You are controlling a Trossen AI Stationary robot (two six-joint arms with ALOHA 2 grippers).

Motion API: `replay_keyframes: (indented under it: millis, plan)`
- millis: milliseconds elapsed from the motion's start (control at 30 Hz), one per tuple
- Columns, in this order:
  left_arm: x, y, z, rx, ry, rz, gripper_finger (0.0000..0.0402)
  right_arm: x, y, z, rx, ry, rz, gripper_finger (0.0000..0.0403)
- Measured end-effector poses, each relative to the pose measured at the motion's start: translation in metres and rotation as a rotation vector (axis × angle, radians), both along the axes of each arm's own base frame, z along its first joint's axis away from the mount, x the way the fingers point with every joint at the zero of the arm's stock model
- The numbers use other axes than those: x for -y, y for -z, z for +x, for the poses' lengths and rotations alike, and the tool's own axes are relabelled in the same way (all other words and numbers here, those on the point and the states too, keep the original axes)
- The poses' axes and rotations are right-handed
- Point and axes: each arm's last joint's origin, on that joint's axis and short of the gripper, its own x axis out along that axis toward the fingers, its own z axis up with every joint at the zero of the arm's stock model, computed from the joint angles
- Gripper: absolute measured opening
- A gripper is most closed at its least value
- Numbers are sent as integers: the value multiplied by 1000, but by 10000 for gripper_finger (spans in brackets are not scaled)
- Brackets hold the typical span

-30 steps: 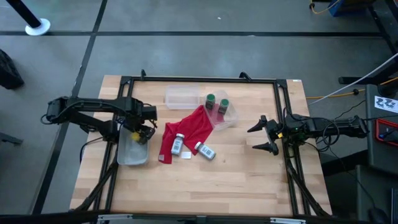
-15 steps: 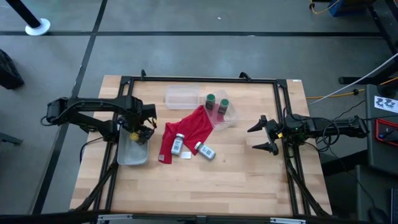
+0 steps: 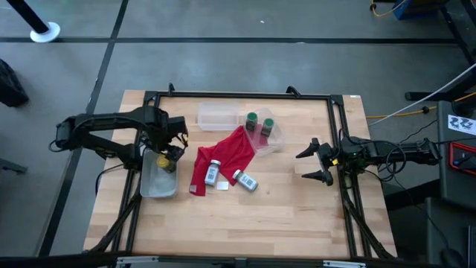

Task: Sort spices by type
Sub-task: Put the left white seasoning bottle into the left transparent bin

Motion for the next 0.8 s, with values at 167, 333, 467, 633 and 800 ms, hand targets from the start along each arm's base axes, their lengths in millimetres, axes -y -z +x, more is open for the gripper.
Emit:
replay_keyframes:
  millis: [167, 333, 467, 633, 800]
  plan:
    - [-2, -12, 11, 109, -35, 28, 276, 0, 0, 0, 1, 0, 0, 395]
    - [-3, -20, 32, 331, -26, 76, 276, 0, 0, 0, 0, 0, 0, 394]
    - [-3, -27, 51, 532, -9, 112, 276, 0, -1, 0, 7, 0, 1, 395]
    - [0, -41, 72, 779, 35, 168, 276, 0, -1, 0, 13, 0, 1, 395]
    - [7, -47, 91, 926, 79, 210, 276, 0, -1, 0, 13, 0, 1, 395]
